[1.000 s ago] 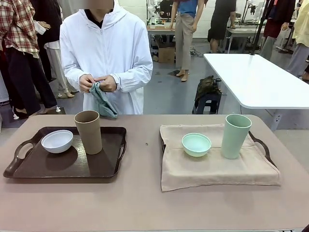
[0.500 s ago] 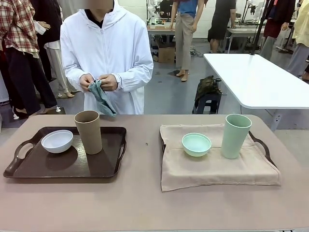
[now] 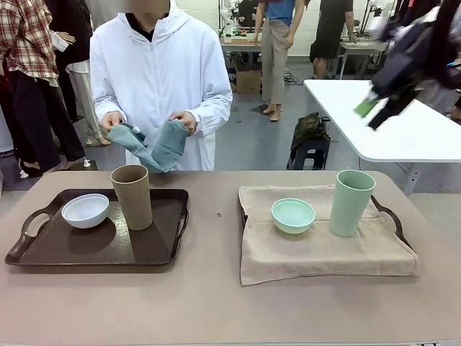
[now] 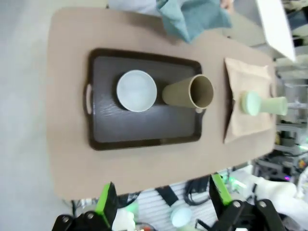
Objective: Set up a tray with a mat and arrange the tableware.
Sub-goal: Pick up the Picnic Bowl and Reusable plastic cup from the Handle tray in front of the human's position and hold them in the air.
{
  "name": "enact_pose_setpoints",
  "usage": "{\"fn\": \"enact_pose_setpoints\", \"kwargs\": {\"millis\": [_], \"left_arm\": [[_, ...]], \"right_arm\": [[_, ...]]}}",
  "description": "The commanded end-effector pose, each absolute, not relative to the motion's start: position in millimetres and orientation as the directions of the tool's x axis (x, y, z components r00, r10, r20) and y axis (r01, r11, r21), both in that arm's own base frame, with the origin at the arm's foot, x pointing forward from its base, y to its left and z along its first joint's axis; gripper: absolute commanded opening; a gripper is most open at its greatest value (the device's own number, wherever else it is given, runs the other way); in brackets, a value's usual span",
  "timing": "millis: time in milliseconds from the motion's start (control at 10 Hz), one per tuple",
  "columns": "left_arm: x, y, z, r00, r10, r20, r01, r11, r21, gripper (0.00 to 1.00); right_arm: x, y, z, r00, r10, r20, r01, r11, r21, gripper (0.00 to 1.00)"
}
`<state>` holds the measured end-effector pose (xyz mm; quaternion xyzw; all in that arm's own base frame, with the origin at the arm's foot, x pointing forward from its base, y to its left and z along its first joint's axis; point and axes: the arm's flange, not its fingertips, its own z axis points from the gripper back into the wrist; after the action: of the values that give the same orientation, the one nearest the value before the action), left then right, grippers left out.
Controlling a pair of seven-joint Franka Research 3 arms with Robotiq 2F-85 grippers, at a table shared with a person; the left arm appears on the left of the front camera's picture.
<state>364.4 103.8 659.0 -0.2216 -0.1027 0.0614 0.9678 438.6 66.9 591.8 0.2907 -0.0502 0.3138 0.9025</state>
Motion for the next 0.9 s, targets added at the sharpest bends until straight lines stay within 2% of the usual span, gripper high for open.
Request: {"fn": "enact_pose_setpoints", "kwargs": {"millis": [0,100,300,500,600,700,800], "left_arm": [[364.0,71.7,656.6,0.946,0.231,0.228,-0.159,0.942,-0.296,1.00],[363.5,52.1,658.6,0.920,0.257,0.296,-0.192,0.953,-0.233,1.00],[356.3,23.8,656.9,0.944,0.186,0.271,-0.131,0.969,-0.208,1.00],[356.1,14.3,640.9,0.968,0.124,0.219,-0.083,0.979,-0.187,1.00],[354.5,17.7,636.4,0.972,0.113,0.206,-0.066,0.972,-0.224,1.00],[357.4,9.2,650.7,0.956,0.142,0.256,-0.090,0.975,-0.205,1.00],[357.4,9.2,650.7,0.956,0.142,0.256,-0.090,0.975,-0.205,1.00]], "right_arm": [[449.5,109.4,544.0,0.733,0.563,0.381,-0.680,0.625,0.384,1.00],[456.3,141.9,521.6,0.678,0.570,0.464,-0.726,0.617,0.303,1.00],[463.9,181.9,494.3,0.642,0.539,0.545,-0.753,0.575,0.319,1.00],[464.9,208.8,478.2,0.610,0.541,0.579,-0.780,0.541,0.315,1.00],[467.2,206.0,476.6,0.618,0.554,0.559,-0.779,0.527,0.340,1.00],[463.6,209.0,484.4,0.644,0.544,0.538,-0.751,0.584,0.308,1.00],[463.6,209.0,484.4,0.644,0.544,0.538,-0.751,0.584,0.308,1.00]]}}
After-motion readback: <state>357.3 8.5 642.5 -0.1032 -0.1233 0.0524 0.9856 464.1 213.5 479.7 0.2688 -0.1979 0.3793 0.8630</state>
